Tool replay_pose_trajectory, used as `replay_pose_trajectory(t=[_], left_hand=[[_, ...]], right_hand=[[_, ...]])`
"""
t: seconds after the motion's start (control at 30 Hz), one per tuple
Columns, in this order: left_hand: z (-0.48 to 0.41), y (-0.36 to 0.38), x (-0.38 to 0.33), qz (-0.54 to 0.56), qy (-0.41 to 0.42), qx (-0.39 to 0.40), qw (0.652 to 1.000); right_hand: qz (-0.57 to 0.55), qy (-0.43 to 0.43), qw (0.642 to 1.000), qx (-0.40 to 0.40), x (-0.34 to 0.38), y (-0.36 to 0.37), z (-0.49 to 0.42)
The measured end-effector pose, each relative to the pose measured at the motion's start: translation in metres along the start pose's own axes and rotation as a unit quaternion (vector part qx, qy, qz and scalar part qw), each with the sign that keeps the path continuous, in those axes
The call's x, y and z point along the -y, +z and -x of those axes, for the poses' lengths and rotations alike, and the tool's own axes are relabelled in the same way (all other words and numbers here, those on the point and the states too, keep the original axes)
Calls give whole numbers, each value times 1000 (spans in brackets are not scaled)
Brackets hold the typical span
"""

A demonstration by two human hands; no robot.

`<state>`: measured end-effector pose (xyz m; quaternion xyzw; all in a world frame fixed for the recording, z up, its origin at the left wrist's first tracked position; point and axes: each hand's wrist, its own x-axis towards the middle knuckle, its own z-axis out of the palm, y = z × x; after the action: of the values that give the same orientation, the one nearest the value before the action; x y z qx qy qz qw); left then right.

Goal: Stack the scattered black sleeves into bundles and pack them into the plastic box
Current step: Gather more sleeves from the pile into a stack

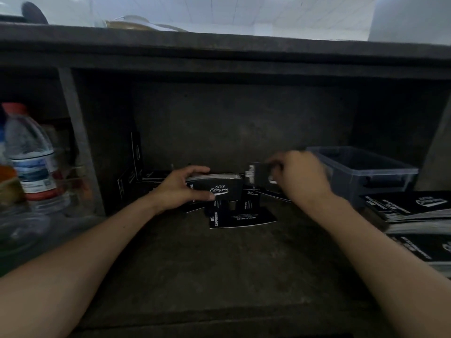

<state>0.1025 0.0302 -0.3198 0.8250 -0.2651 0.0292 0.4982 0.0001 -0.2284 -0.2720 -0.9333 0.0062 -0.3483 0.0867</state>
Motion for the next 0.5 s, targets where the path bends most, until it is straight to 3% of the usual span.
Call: replay_pose_trajectory(t=[0.1, 0.2, 0.3, 0.33, 0.43, 0.5], left_hand=[[1, 0, -1, -4, -3, -1, 1000], [0, 2, 1, -5, 11, 0, 1000], [-4, 2, 8, -29, 34, -10, 999], [-5, 1, 9, -30, 32, -11, 999], [-8, 2, 12, -6, 14, -20, 1000], [-9, 2, 10, 0, 11, -27, 1000]], right_hand=[[-196, -114, 973, 44, 26, 32, -9], [-288, -119, 947, 73, 37, 65, -6], [-292, -122, 948, 28, 28, 57, -9], [-281, -115, 951, 56, 22, 46, -10], [-233, -90, 917, 311, -2, 18, -8], [-166, -93, 899, 395, -15, 17, 1]])
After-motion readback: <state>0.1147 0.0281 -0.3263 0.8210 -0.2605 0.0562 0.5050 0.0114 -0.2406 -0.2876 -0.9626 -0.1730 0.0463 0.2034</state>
